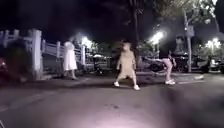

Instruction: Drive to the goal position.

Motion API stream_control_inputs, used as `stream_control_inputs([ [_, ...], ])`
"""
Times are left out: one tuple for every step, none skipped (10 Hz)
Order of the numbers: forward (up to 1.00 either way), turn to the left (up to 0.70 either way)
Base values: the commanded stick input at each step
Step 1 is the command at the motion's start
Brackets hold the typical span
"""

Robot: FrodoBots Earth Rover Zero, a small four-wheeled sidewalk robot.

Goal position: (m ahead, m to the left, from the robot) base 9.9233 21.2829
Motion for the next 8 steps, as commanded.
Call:
stream_control_inputs([
  [0.0,-0.45],
  [0.0,-0.45],
  [0.0,-0.45],
  [0.0,-0.45],
  [0.0,-0.45],
  [0.0,-0.21],
  [0.0,0.0],
  [0.21,0.0],
])
